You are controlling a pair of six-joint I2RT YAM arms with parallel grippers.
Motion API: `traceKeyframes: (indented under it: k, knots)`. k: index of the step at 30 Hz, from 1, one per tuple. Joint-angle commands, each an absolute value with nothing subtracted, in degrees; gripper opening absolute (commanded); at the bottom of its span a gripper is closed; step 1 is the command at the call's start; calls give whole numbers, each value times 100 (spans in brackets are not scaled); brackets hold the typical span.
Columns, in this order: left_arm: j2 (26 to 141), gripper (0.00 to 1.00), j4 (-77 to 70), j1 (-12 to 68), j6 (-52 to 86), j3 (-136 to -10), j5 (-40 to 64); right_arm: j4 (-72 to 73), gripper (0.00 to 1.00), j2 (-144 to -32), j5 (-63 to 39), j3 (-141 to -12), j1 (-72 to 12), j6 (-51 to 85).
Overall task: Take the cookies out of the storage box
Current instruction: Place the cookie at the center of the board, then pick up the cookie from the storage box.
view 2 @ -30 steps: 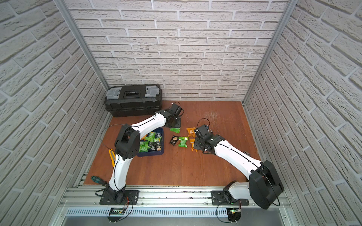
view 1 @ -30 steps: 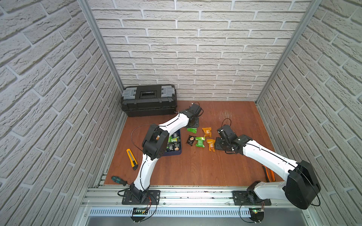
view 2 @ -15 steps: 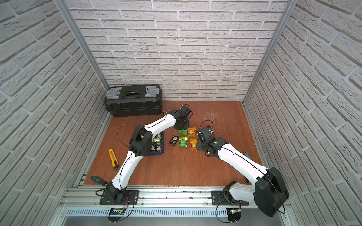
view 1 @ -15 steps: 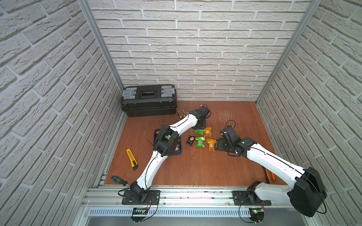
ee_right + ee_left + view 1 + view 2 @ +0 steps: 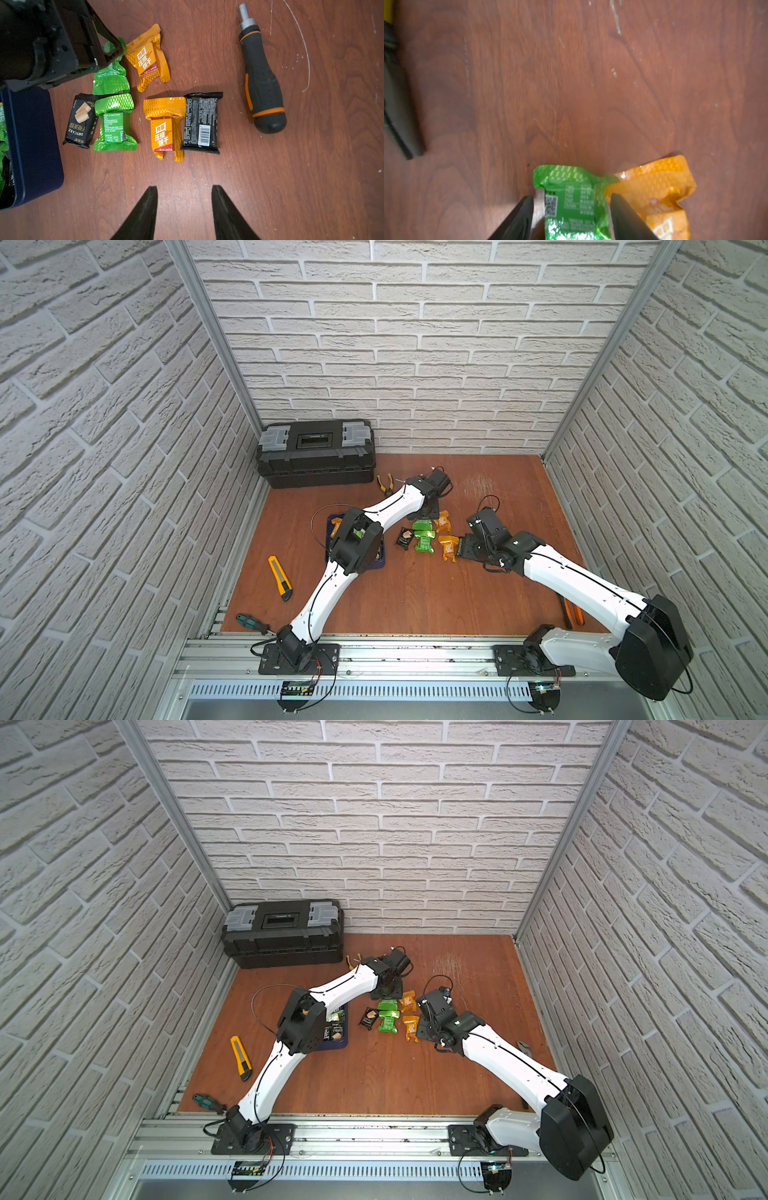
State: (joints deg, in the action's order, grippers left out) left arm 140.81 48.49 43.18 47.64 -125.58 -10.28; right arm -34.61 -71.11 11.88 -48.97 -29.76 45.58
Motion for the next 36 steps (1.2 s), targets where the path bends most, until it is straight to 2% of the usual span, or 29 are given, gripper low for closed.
traceKeyframes:
  k: [1, 4, 9, 14, 19, 24, 28, 36]
  knots:
    - [13244, 66, 4798, 4278, 4732, -12639, -1269, -3485, 48, -7088, 1230, -5124, -2962, 4411]
    - [12578, 66, 4612, 4220, 4570, -12240, -1426, -3416, 48, -7293, 1048, -5311, -2970, 4337]
    - [11252, 64, 4333, 3993, 4521, -10726, -1619, -3214, 47, -7860, 707, -5716, -3143, 4298]
    - [10013, 60, 4443, 3479, 4600, -9095, -1545, -3043, 46, -8425, 533, -6183, -3446, 4298]
    - [9324, 59, 4371, 2864, 4649, -7775, -1245, -2952, 46, -8926, 390, -6582, -3734, 4307]
    - [9300, 58, 3863, 2439, 4518, -7077, -621, -2923, 46, -9368, 278, -6928, -3979, 4295]
    - [9731, 64, 3395, 2282, 4521, -7043, -42, -2909, 46, -9568, 203, -7055, -4040, 4296]
    - [10364, 67, 3553, 2239, 4538, -7483, -77, -2953, 46, -9502, 268, -6997, -4061, 4274]
